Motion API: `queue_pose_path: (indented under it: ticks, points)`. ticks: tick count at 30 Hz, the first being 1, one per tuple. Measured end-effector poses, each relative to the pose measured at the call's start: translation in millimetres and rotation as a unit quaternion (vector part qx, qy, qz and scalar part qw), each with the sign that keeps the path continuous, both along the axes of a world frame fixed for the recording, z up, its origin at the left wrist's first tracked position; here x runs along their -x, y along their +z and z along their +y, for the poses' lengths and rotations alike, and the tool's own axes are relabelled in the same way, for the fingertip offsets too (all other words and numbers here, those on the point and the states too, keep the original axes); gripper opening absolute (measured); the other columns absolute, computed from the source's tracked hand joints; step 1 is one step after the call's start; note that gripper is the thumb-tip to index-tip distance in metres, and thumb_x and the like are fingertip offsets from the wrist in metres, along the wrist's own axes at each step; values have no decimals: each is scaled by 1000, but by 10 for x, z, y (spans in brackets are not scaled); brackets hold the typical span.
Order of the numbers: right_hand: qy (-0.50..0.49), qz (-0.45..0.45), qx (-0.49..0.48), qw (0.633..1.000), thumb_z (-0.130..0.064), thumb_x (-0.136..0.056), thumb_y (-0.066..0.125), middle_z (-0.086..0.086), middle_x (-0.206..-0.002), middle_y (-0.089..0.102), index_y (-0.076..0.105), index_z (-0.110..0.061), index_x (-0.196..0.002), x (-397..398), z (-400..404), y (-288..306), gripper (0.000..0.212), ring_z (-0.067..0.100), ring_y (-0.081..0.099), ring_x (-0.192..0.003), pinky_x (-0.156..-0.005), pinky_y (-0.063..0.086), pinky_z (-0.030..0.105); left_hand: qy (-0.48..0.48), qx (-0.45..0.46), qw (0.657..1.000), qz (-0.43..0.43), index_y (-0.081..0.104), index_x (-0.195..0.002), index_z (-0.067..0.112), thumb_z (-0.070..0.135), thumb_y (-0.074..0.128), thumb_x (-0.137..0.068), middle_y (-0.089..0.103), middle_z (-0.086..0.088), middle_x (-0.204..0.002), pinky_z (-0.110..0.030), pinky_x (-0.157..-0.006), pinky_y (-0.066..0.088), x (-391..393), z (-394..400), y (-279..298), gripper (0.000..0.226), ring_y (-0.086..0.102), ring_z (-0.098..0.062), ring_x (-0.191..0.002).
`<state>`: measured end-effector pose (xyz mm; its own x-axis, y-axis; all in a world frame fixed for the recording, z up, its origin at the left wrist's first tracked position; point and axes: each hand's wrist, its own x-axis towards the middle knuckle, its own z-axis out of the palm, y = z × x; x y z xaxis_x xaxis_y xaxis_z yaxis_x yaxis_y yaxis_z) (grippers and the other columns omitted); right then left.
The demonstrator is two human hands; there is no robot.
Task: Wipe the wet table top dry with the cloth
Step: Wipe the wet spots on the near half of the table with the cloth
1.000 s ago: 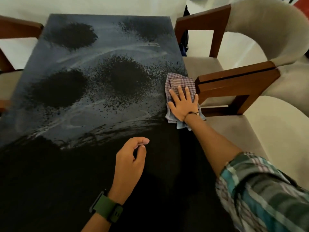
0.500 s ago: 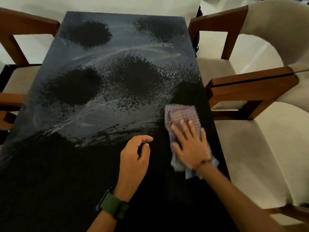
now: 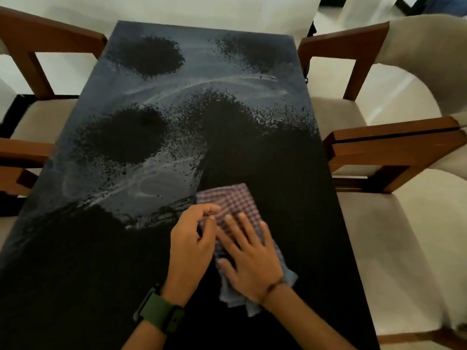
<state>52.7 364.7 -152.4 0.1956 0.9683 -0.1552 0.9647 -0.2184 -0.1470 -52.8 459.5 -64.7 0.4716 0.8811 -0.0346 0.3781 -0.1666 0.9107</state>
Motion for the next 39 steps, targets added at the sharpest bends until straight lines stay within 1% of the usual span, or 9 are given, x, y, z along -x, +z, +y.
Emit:
queue_pose_path:
  ticks: [4,8,13,18,24,28,32,36,39]
  points:
    - [-143,-43,37,988,-58,-91,17,-8,-157,-13,-13,-44,-143,-898,-21,47,61,19,-14,-143,-111,-8,53,17,14,1000,-5,59,-97,25,8,48,-90,59,14,-99,-11,-70,43,6,72,-26,22,55,-2,-83]
    - [-246,-36,43,968,-56,-95,19,-1,-159,-8,-3,-36,-148,-1339,839,76,62,27,-12,-144,-112,-7,56,42,13,999,0,59,-98,25,7,48,-90,59,11,-96,-10,-69,44,157,35,-63,23,54,-1,-81]
    - [-102,-18,8,995,-57,-94,23,2,-158,-11,0,-31,-150,-446,1735,16,66,30,-15,-143,-110,-13,56,77,-23,997,-12,55,-94,36,10,50,-90,60,15,-96,-11,-74,44,317,100,-6,27,55,3,-87]
    - [94,12,17,995,-59,-91,20,-2,-158,-12,-2,-33,-149,392,1288,-70,67,25,-19,-143,-101,-29,47,83,-39,996,8,55,-94,36,19,49,-89,61,7,-95,-18,-63,41,336,175,71,19,55,-3,-75]
    - [-83,-36,-21,996,-57,-92,23,-7,-159,0,3,-41,-147,-676,1067,-77,61,20,-5,-145,-111,-5,55,81,-62,995,22,56,-94,31,8,51,-87,58,16,-96,-11,-80,42,433,104,50,25,56,0,-96]
    - [-183,-12,29,983,-59,-94,18,-2,-159,-9,0,-36,-149,-1111,1857,30,62,26,-12,-144,-113,-8,56,68,-57,996,25,49,-89,45,13,49,-85,54,23,-96,-11,-81,41,628,87,6,32,52,6,-99]
    - [-134,-20,18,991,-59,-94,19,5,-158,-11,0,-29,-150,-330,2291,64,66,32,-13,-143,-112,-10,57,76,-58,995,-16,50,-90,44,4,51,-86,56,22,-96,-5,-84,38,857,284,7,39,52,5,-98]
    - [-97,-14,15,995,-60,-92,23,7,-158,-9,0,-27,-150,919,1602,6,70,31,-15,-142,-110,-14,54,46,-69,996,-44,54,-93,33,3,52,-88,56,19,-94,-9,-80,41,1120,609,74,31,54,0,-92]
    - [-86,-8,16,996,-61,-88,31,7,-153,27,31,-26,-145,1711,790,70,66,33,22,-140,-114,5,56,11,-72,996,-47,53,-93,30,8,50,-90,53,23,-93,-12,-79,41,1241,783,132,22,54,-2,-92]
